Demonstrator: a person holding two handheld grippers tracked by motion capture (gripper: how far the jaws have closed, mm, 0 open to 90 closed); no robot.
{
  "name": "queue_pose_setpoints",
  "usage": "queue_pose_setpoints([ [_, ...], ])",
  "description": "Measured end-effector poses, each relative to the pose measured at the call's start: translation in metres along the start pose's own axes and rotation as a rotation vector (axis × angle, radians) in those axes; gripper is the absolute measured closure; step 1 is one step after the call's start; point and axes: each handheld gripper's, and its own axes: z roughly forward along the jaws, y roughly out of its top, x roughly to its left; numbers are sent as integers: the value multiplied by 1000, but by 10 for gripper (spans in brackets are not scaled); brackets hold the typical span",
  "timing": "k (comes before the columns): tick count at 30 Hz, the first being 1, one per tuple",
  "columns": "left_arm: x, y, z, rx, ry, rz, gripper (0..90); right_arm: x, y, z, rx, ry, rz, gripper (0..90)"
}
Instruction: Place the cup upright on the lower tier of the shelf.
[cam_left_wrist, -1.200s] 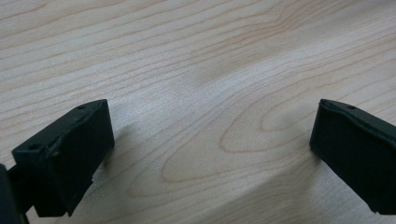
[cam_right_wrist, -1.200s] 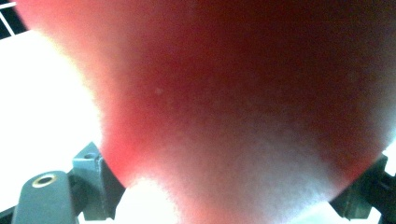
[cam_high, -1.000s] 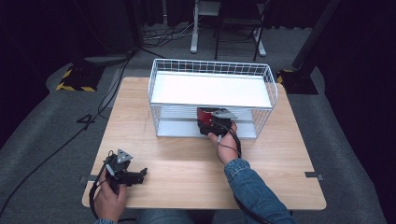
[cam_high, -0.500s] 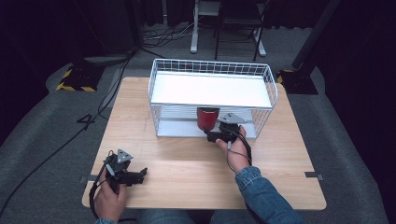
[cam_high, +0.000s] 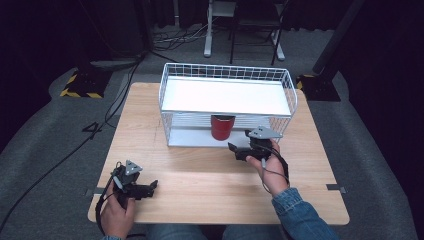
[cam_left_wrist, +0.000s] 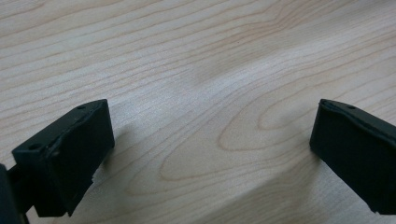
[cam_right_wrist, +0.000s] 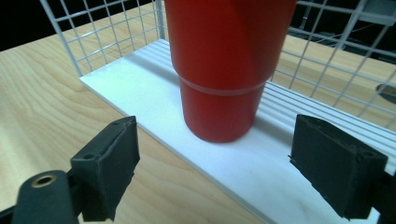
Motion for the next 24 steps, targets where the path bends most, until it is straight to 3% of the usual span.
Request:
queue_pose_setpoints([
  [1, 0, 0, 0, 1, -1, 1, 0, -2, 0, -12, -9, -1, -6, 159],
  [4, 0, 0, 0, 1, 0, 1, 0, -3, 0, -21, -15, 0, -5, 159],
  [8, 0, 0, 0, 1, -1, 1, 0, -9, -1, -47, -29, -15, -7, 159],
  [24, 0, 0, 0, -1, -2, 1, 0, -34, -10, -99, -43, -84, -10, 159],
])
